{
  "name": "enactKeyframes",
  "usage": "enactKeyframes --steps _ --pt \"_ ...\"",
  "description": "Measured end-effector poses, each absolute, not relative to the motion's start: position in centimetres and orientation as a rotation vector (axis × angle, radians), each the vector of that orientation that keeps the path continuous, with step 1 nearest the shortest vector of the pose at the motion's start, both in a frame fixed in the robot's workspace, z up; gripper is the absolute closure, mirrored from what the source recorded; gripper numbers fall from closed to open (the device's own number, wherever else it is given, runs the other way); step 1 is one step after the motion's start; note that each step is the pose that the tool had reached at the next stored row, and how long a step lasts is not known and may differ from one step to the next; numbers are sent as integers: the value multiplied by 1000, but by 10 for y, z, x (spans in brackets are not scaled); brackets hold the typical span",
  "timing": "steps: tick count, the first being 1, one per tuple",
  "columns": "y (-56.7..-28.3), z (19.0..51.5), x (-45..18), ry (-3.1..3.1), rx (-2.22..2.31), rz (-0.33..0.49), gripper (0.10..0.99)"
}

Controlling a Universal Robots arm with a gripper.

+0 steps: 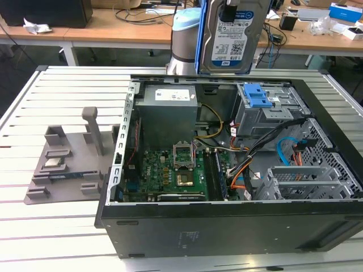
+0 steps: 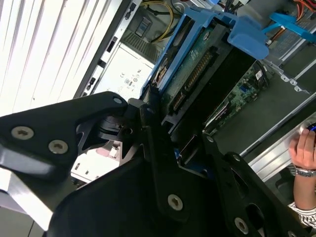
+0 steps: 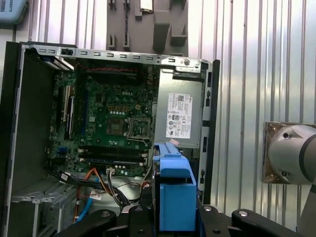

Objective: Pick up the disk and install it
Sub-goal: 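Pick up the disk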

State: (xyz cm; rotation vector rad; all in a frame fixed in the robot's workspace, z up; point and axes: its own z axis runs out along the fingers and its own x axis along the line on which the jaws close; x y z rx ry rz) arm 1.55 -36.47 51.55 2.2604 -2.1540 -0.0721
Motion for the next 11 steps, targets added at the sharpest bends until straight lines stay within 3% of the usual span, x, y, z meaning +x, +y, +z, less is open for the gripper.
enactKeyframes --steps 11 --pt "-380 514 13 -2154 2260 -72 722"
